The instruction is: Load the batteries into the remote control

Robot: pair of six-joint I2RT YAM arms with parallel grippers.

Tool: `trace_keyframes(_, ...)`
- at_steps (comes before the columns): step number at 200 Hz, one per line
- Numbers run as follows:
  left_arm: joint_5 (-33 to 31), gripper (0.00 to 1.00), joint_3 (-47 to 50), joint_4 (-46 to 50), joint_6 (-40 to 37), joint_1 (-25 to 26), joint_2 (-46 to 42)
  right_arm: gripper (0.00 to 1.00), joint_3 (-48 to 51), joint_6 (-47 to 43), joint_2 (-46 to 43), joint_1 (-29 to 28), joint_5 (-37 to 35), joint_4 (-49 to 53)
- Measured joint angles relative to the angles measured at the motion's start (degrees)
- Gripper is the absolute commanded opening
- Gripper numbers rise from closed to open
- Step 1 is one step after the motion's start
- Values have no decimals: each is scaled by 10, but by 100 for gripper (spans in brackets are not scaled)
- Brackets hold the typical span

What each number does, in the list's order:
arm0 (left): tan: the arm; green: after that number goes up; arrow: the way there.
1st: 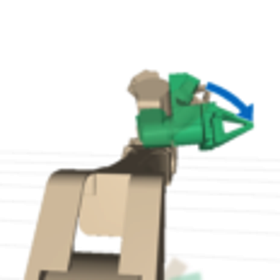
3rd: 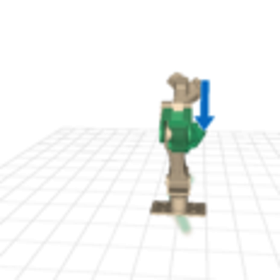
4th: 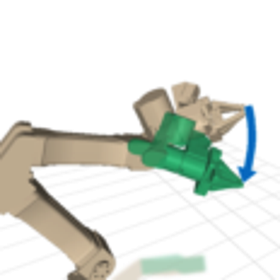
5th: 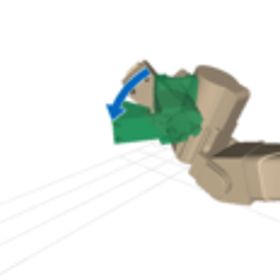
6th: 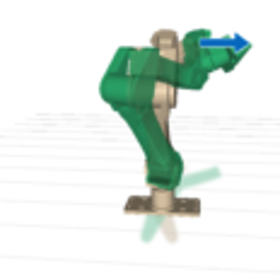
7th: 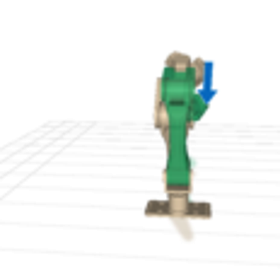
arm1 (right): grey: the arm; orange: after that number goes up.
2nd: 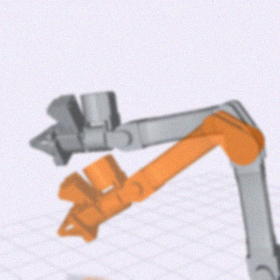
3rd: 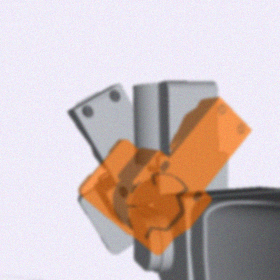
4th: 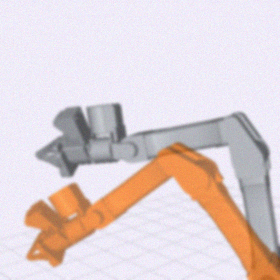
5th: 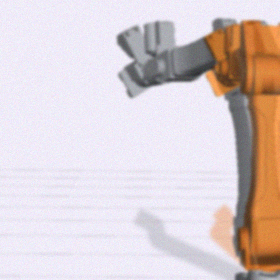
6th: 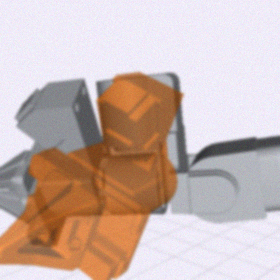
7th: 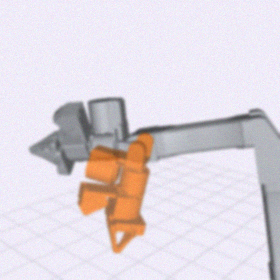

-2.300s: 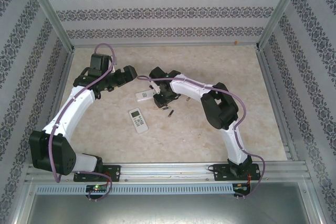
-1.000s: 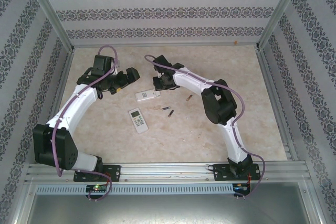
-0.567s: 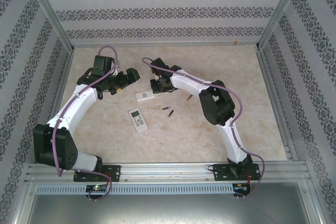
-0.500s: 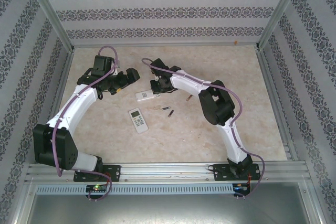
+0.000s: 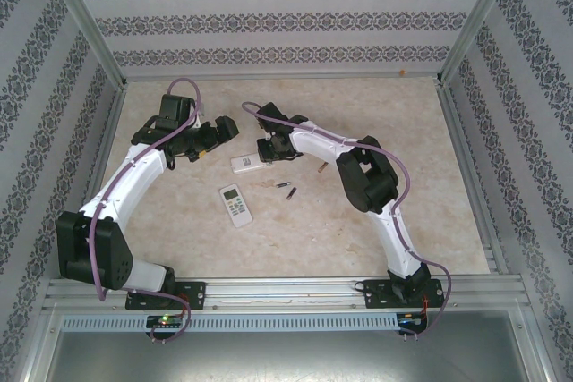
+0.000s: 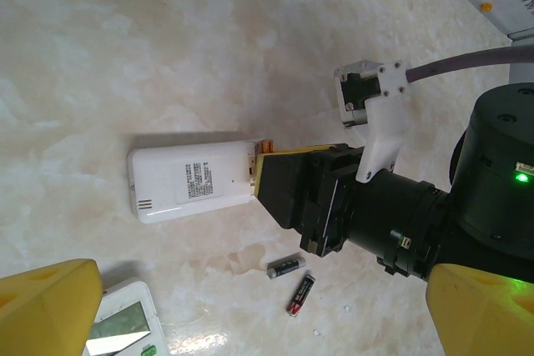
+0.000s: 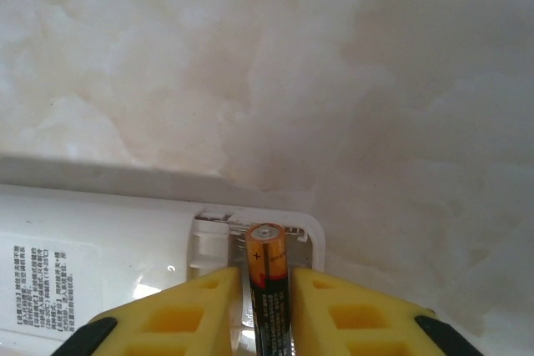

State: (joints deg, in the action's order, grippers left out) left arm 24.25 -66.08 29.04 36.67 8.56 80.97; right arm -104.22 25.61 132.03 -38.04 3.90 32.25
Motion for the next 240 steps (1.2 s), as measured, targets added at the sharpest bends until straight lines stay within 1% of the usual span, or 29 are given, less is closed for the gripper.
trace_keyframes(46, 0, 100, 10, 1, 4, 0, 4, 27, 0, -1, -5, 0, -6, 2)
trace_keyframes(87, 0, 99, 10, 1, 9, 0, 35, 26, 0, -3, -5, 0, -20, 16)
trace_keyframes(102, 0, 94, 11, 1, 11, 0, 49, 24, 0, -3, -5, 0, -21, 18)
trace_keyframes(141, 9, 74, 7, 7, 12, 0, 117, 17, 0, -5, -5, 0, -22, 20)
trace_keyframes(167, 21, 67, -4, 12, 13, 0, 177, 14, 0, -4, -5, 0, -22, 19)
trace_keyframes(202, 41, 53, -16, 9, 22, 0, 233, 13, 0, -4, -5, 0, -21, 19)
trace_keyframes(219, 56, 50, -19, -4, 32, 0, 253, 14, 2, -4, -6, -1, -21, 18)
trace_keyframes(240, 71, 49, -20, -21, 42, 0, 269, 18, 11, -4, -10, -1, -21, 12)
